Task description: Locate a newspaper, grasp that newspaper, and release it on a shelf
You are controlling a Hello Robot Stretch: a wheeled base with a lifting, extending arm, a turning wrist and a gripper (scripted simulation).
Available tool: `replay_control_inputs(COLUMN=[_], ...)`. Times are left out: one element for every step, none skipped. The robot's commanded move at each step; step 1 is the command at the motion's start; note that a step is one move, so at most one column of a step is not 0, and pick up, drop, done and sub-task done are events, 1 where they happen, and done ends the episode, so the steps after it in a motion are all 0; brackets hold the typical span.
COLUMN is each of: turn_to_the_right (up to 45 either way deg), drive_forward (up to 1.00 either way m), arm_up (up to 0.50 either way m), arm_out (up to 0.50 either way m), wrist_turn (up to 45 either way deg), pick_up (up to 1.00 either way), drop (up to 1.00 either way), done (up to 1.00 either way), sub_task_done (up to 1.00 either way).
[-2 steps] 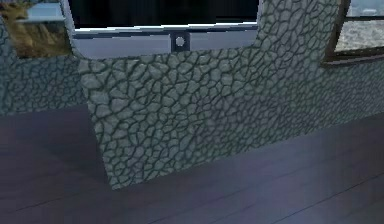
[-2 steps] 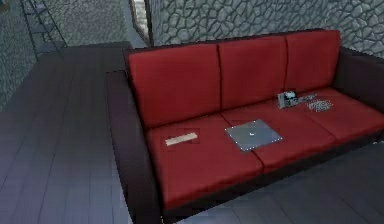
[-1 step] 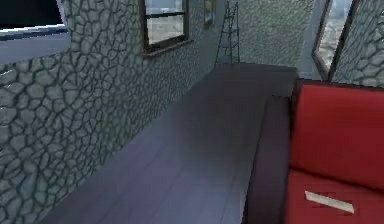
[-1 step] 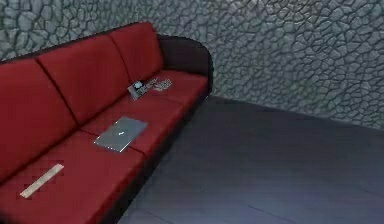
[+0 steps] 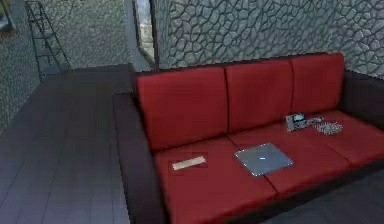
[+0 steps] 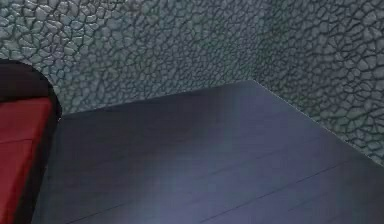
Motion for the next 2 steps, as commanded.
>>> replay_control_inputs(turn_to_the_right=[27.0,0.0], drive_forward=[0.0,0.65], arm_up=[0.0,0.0], arm_out=[0.0,0.0], wrist_turn=[0.0,0.0], pick_up=[0.0,0.0], drop=[0.0,0.0], done=[0.0,0.0], sub_task_done=[0.0,0.0])
